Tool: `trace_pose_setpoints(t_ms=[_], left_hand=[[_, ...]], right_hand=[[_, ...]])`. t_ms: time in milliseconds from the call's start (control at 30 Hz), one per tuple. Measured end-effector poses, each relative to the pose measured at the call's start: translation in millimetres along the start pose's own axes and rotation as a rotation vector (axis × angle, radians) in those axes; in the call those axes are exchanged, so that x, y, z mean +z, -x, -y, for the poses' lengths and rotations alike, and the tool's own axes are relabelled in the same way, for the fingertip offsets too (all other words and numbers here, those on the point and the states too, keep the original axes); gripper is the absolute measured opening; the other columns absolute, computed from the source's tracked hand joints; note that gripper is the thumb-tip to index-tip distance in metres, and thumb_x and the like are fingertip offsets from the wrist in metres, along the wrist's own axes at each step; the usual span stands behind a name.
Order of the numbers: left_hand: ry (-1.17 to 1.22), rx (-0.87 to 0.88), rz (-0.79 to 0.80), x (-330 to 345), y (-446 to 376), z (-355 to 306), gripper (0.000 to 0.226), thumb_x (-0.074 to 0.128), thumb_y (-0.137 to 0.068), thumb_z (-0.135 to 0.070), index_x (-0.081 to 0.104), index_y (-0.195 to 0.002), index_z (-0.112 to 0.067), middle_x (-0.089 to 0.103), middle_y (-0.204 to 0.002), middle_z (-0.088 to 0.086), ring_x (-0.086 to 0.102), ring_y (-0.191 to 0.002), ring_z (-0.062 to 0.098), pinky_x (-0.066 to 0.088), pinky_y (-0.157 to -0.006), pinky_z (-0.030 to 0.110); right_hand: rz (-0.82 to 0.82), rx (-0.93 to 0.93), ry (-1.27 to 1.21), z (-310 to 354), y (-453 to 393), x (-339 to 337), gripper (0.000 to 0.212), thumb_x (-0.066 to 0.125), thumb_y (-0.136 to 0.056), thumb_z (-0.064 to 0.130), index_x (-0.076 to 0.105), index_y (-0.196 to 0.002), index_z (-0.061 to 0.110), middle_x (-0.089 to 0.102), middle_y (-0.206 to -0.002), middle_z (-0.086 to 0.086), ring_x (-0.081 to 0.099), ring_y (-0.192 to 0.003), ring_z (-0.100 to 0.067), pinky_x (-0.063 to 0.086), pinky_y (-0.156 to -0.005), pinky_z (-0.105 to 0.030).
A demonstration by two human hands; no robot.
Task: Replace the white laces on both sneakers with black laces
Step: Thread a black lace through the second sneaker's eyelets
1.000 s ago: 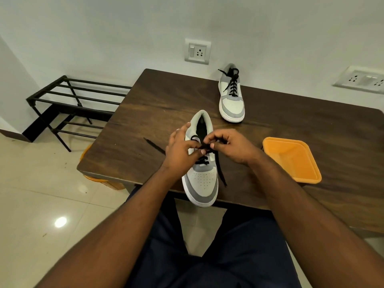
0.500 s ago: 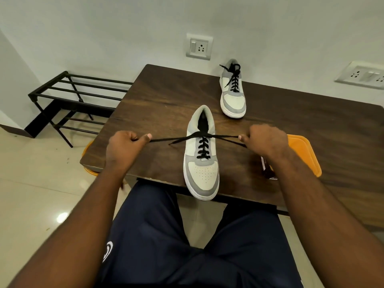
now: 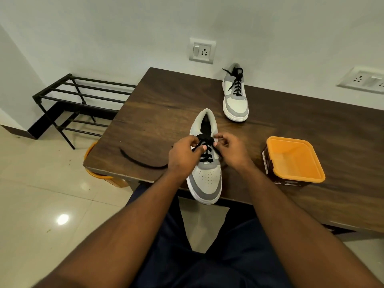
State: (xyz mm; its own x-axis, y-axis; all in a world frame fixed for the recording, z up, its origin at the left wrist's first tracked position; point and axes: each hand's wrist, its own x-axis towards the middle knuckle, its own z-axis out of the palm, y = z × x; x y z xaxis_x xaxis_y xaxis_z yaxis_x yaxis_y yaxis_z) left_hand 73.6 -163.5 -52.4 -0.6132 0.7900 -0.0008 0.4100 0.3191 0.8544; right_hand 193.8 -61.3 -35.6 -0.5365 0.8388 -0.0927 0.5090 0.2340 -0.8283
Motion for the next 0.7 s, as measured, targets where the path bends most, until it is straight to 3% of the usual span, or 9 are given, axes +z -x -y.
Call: trace_pose_setpoints(t_ms=[67, 200, 333, 400, 467, 500, 533, 600, 700], left_hand=[[-0.016, 0.008, -0.039, 6.1, -3.2, 1.7, 0.016, 0.071, -0.087, -0.031, 0.067, -0.098, -0.021, 0.066, -0.094, -0.005, 0.064, -0.088, 0.013, 0.054, -0.084, 0.043], [0.015, 0.016, -0.069, 10.7, -6.3, 6.6, 0.008, 0.067, -0.091, -0.024, 0.064, -0.084, -0.022, 0.065, -0.084, -0.005, 0.062, -0.079, 0.013, 0.054, -0.073, 0.032], [0.078, -0.017, -0.096, 9.0, -4.6, 10.9, 0.014, 0.060, -0.094, -0.017, 0.057, -0.081, -0.019, 0.059, -0.072, -0.008, 0.052, -0.063, 0.003, 0.041, -0.056, 0.015], [0.101, -0.006, -0.118, 6.9, -3.0, 13.3, 0.011, 0.059, -0.093, -0.015, 0.057, -0.083, -0.017, 0.060, -0.072, -0.005, 0.051, -0.061, 0.003, 0.043, -0.056, 0.016], [0.124, -0.007, -0.132, 6.2, -1.7, 14.8, 0.008, 0.059, -0.093, -0.013, 0.057, -0.085, -0.015, 0.062, -0.074, -0.001, 0.054, -0.063, 0.006, 0.049, -0.059, 0.023], [0.140, -0.011, -0.132, 7.0, -1.4, 13.9, 0.007, 0.059, -0.092, -0.012, 0.058, -0.086, -0.015, 0.063, -0.074, 0.001, 0.057, -0.064, 0.008, 0.051, -0.060, 0.025], [0.165, -0.011, -0.130, 7.4, -1.3, 12.6, 0.007, 0.059, -0.092, -0.010, 0.058, -0.088, -0.016, 0.063, -0.073, 0.001, 0.058, -0.064, 0.007, 0.053, -0.061, 0.025], [0.201, 0.003, -0.122, 8.0, -1.2, 8.8, 0.011, 0.058, -0.093, -0.007, 0.061, -0.095, -0.017, 0.062, -0.073, -0.002, 0.057, -0.061, 0.000, 0.051, -0.057, 0.016], [0.149, 0.048, -0.100, 8.5, -3.1, 6.5, 0.011, 0.063, -0.094, -0.022, 0.070, -0.099, -0.016, 0.067, -0.081, -0.004, 0.064, -0.071, 0.005, 0.052, -0.064, 0.018]], right_hand=[[0.022, 0.032, -0.072, 2.3, -0.5, 0.2, 0.009, 0.064, -0.092, 0.013, 0.066, -0.085, 0.019, 0.061, -0.069, 0.003, 0.053, -0.061, -0.009, 0.047, -0.062, -0.026], [0.069, 0.200, -0.313, 8.9, 1.6, -9.2, 0.018, 0.059, -0.095, 0.012, 0.062, -0.078, 0.016, 0.061, -0.071, 0.001, 0.052, -0.060, -0.007, 0.041, -0.054, -0.018], [-0.427, 0.333, -0.691, 6.2, -8.1, -31.9, 0.015, 0.049, -0.099, 0.014, 0.056, -0.086, 0.020, 0.057, -0.070, -0.001, 0.055, -0.058, -0.014, 0.040, -0.050, -0.024], [-0.506, 0.336, -0.579, 6.3, -9.7, -40.2, 0.012, 0.053, -0.097, 0.017, 0.054, -0.109, 0.017, 0.059, -0.083, -0.002, 0.060, -0.076, -0.022, 0.049, -0.059, -0.027], [-0.418, 0.297, 0.045, -0.8, -7.7, -42.6, 0.057, 0.063, -0.092, 0.025, 0.036, -0.142, 0.018, 0.052, -0.129, -0.008, 0.050, -0.120, -0.029, 0.046, -0.092, -0.036], [-0.408, 0.183, 0.302, -2.6, -5.2, -40.9, 0.069, 0.065, -0.090, 0.028, 0.029, -0.148, 0.019, 0.041, -0.144, -0.009, 0.040, -0.131, -0.030, 0.039, -0.103, -0.040], [-0.368, 0.040, 0.401, -0.3, -1.9, -35.3, 0.068, 0.065, -0.089, 0.028, 0.031, -0.147, 0.020, 0.039, -0.147, -0.008, 0.038, -0.133, -0.029, 0.037, -0.106, -0.041], [-0.166, -0.115, 0.260, 5.6, 1.7, -17.9, 0.051, 0.067, -0.088, 0.021, 0.049, -0.136, 0.023, 0.056, -0.131, -0.002, 0.052, -0.121, -0.021, 0.045, -0.100, -0.037], [-0.020, -0.044, -0.028, 3.4, 6.0, 6.3, 0.036, 0.068, -0.086, 0.007, 0.063, -0.120, 0.019, 0.063, -0.094, 0.007, 0.062, -0.091, -0.010, 0.054, -0.091, -0.035]])
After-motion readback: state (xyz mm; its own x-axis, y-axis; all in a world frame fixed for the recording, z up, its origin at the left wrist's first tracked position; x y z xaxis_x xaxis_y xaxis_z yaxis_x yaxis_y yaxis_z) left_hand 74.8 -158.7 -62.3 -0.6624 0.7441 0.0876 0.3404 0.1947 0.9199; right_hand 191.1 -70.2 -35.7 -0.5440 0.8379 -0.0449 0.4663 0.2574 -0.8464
